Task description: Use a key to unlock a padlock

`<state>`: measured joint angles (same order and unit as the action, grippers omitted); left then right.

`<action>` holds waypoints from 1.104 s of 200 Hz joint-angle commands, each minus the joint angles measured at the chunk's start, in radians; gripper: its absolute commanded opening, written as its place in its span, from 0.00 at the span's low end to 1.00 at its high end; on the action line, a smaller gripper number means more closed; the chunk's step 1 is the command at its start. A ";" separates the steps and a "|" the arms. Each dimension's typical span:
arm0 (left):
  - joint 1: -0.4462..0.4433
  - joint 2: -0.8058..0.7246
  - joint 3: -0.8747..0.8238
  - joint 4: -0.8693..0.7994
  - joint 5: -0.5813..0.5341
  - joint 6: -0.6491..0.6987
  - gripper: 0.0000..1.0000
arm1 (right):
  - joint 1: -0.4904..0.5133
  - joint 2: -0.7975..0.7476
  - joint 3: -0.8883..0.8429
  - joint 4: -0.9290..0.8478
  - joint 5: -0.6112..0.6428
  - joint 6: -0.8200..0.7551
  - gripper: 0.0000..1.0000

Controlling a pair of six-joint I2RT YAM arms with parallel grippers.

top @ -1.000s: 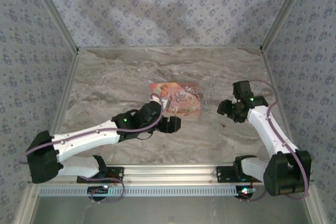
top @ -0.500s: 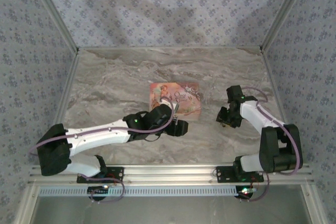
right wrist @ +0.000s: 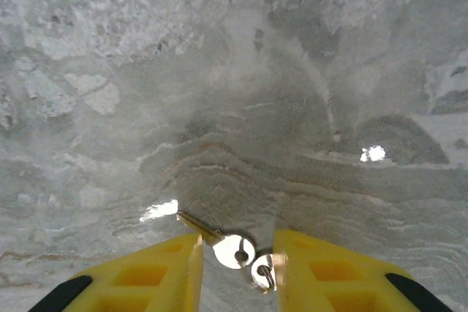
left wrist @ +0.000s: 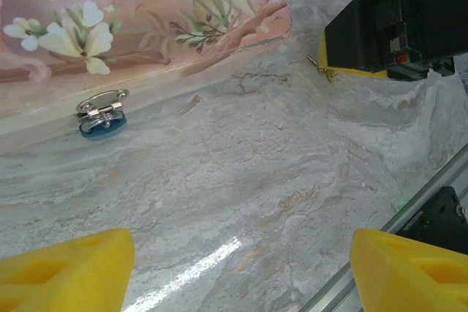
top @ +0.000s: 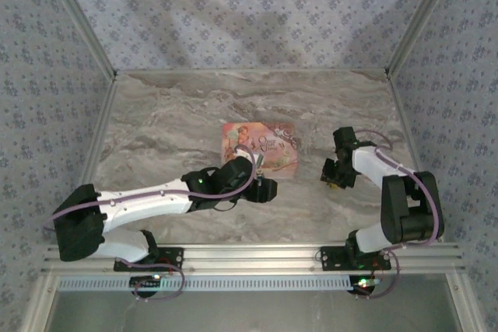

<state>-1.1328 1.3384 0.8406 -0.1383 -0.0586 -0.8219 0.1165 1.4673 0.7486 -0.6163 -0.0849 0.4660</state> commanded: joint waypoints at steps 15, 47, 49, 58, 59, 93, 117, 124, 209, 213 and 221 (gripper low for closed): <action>-0.004 -0.044 -0.032 0.032 -0.031 -0.029 0.77 | 0.011 0.039 -0.008 -0.002 0.011 0.000 0.28; -0.004 -0.071 -0.056 0.037 -0.052 -0.040 0.77 | 0.017 0.052 -0.024 0.010 -0.001 0.006 0.16; -0.004 -0.072 -0.058 0.037 -0.054 -0.040 0.77 | 0.018 0.052 -0.026 0.010 0.000 0.007 0.16; -0.004 -0.077 -0.062 0.037 -0.059 -0.043 0.77 | 0.018 0.054 -0.028 0.010 -0.008 0.008 0.14; -0.004 -0.077 -0.063 0.037 -0.060 -0.045 0.77 | 0.018 0.054 -0.028 0.010 -0.008 0.007 0.14; -0.004 -0.085 -0.069 0.034 -0.067 -0.049 0.77 | 0.022 0.035 -0.035 0.035 -0.020 0.011 0.05; -0.004 -0.087 -0.074 0.035 -0.073 -0.057 0.77 | 0.022 -0.036 -0.043 0.057 -0.061 0.012 0.02; -0.004 -0.087 -0.073 0.036 -0.075 -0.056 0.77 | 0.022 -0.066 -0.042 0.060 -0.068 0.011 0.01; 0.014 -0.142 -0.069 0.048 -0.106 -0.049 0.77 | 0.011 -0.377 0.064 -0.039 -0.223 0.023 0.00; 0.017 -0.149 -0.069 0.054 -0.103 -0.047 0.78 | 0.011 -0.386 0.073 -0.044 -0.233 0.024 0.00; 0.026 -0.163 -0.071 0.067 -0.095 -0.041 0.78 | 0.010 -0.403 0.095 -0.052 -0.247 0.029 0.00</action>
<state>-1.1255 1.2285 0.7753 -0.1127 -0.1463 -0.8658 0.1326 1.1168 0.7712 -0.6086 -0.2554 0.4744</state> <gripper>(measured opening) 0.777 0.065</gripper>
